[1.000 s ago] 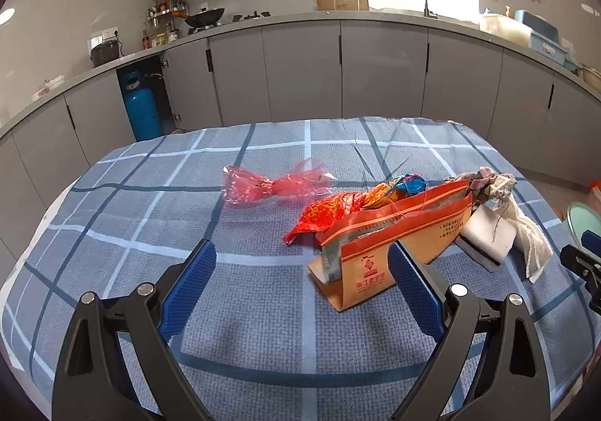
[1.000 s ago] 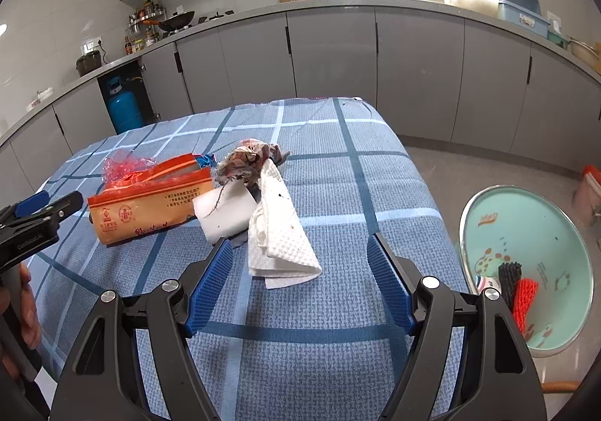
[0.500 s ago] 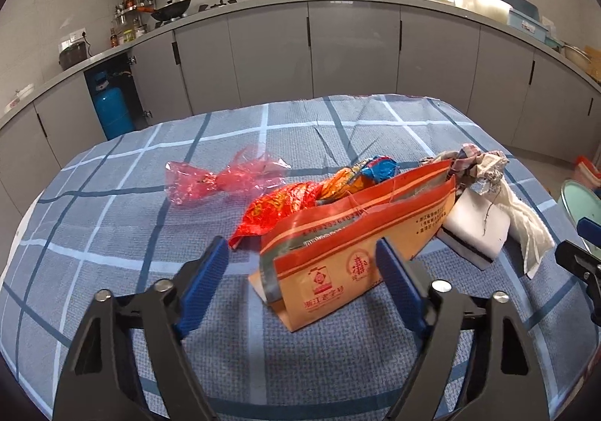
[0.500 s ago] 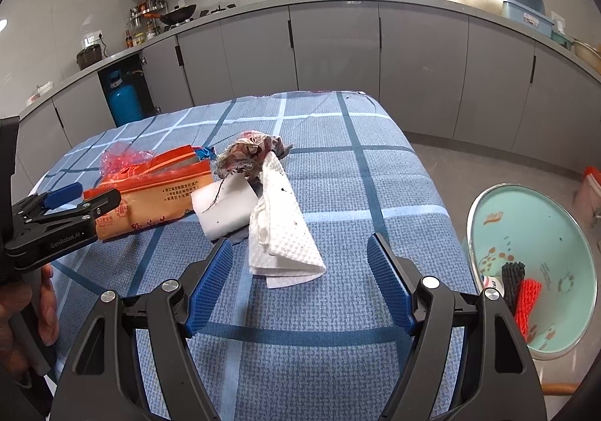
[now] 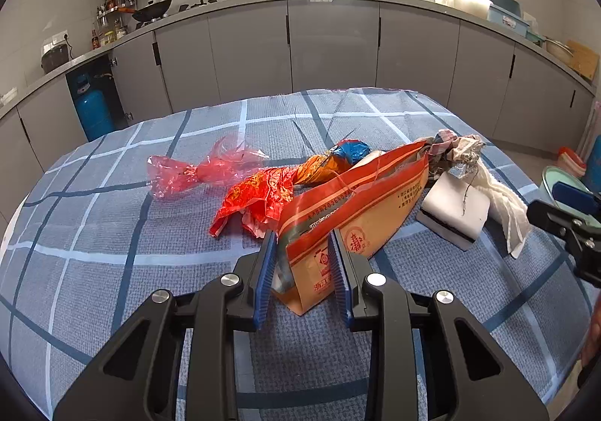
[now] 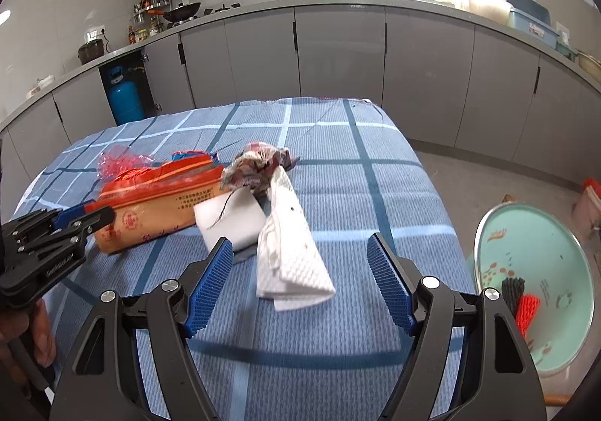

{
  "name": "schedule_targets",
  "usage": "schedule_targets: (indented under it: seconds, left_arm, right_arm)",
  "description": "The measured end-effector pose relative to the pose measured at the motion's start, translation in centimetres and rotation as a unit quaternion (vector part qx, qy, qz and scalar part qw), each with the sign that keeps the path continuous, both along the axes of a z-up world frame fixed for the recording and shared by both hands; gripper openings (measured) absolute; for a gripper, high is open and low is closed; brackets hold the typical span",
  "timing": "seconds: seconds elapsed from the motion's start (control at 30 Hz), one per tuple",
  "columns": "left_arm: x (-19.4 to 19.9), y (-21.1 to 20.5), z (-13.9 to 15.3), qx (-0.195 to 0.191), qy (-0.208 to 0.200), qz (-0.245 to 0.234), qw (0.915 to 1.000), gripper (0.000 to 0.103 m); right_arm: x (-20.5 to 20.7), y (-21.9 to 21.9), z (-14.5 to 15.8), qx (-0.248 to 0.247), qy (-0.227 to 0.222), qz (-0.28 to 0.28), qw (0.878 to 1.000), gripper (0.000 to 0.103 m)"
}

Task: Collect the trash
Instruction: 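Move both tools back over the table toward the orange snack box, then grasp the orange snack box with the left tool while the right tool grasps the white paper towel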

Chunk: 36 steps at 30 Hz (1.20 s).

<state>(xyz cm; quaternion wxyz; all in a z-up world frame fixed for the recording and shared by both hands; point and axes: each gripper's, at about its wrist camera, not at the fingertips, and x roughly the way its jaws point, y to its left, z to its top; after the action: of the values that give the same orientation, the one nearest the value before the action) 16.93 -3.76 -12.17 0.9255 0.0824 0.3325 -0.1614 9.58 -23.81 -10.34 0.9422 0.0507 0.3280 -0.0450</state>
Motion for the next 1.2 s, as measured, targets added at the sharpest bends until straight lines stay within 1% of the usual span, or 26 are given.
schedule_targets:
  seconds: [0.23, 0.33, 0.37, 0.5, 0.53, 0.57, 0.6, 0.63, 0.67, 0.77, 0.93, 1.13, 1.2]
  left_arm:
    - [-0.4, 0.3, 0.2, -0.005, -0.004, -0.002, 1.0000, 0.024]
    - [-0.7, 0.6, 0.5, -0.008, -0.006, -0.002, 0.9999, 0.022]
    - [-0.8, 0.6, 0.7, -0.008, -0.008, -0.002, 0.9999, 0.021]
    - [-1.3, 0.9, 1.5, -0.010, -0.018, -0.002, 0.9998, 0.019]
    - [-1.5, 0.9, 1.7, -0.010, -0.021, -0.002, 0.9997, 0.019]
    - [-1.7, 0.9, 1.9, -0.010, -0.025, -0.002, 0.9996, 0.018]
    - [-1.8, 1.0, 2.1, -0.010, -0.026, -0.002, 0.9996, 0.018]
    - [-1.9, 1.0, 2.3, -0.011, -0.027, -0.003, 0.9996, 0.018]
    - [-2.0, 1.1, 2.4, -0.012, -0.028, -0.003, 0.9995, 0.017]
    - [-2.7, 1.1, 2.9, -0.012, -0.035, -0.005, 0.9993, 0.016]
    - [-4.2, 1.3, 3.8, -0.013, -0.049, -0.007, 0.9987, 0.016]
    - [-6.2, 2.0, 4.9, -0.016, -0.064, 0.000, 0.9978, 0.015]
    - [-7.1, 2.5, 5.2, -0.016, -0.073, 0.010, 0.9971, 0.015]
  right_arm:
    - [1.7, -0.5, -0.7, 0.000, 0.018, -0.001, 1.000, 0.073]
    - [2.1, -0.5, -1.1, 0.003, 0.028, 0.001, 1.000, 0.071]
    - [2.1, -0.5, -1.3, 0.005, 0.031, 0.003, 1.000, 0.066]
    - [2.5, -0.6, -1.9, 0.010, 0.049, 0.007, 0.999, 0.055]
    - [2.5, -0.6, -2.0, 0.012, 0.053, 0.009, 0.999, 0.050]
    - [2.5, -0.6, -2.1, 0.013, 0.056, 0.010, 0.998, 0.039]
    - [2.5, -0.6, -2.2, 0.015, 0.058, 0.014, 0.998, 0.032]
    - [2.4, -0.5, -2.2, 0.014, 0.060, 0.015, 0.998, 0.020]
    - [2.3, -0.3, -2.2, 0.012, 0.060, 0.017, 0.998, 0.017]
    - [1.7, -0.3, -1.8, 0.013, 0.052, 0.016, 0.998, 0.014]
    - [0.3, -0.4, -0.6, 0.014, 0.035, 0.011, 0.999, 0.014]
    - [-1.8, -0.2, 0.7, 0.020, 0.017, 0.009, 1.000, 0.014]
    - [-2.8, -0.1, 1.1, 0.025, 0.008, 0.009, 1.000, 0.014]
